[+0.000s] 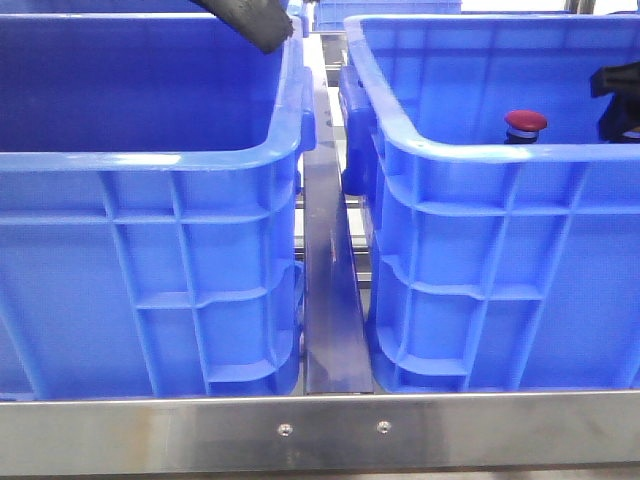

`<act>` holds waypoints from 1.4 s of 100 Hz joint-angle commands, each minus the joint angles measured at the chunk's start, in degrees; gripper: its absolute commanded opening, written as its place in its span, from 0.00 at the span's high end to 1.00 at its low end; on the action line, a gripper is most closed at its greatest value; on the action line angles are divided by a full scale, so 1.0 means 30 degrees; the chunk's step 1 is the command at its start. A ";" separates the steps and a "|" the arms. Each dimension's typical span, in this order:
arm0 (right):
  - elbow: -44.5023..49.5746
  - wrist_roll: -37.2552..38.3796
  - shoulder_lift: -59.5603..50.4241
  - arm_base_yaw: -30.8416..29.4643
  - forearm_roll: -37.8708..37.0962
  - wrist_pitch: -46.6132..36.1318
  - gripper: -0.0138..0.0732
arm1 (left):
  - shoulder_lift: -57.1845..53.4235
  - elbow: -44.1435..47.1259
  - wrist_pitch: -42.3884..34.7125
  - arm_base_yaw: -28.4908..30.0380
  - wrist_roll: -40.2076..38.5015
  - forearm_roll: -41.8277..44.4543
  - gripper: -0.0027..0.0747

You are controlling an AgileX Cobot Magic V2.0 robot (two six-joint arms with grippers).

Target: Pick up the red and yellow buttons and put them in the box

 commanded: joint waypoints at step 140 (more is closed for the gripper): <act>0.6062 -0.0156 -1.3924 -0.0068 -0.1161 0.3334 0.96 | -0.1246 0.0210 -0.5364 0.2353 -0.7564 0.6535 0.99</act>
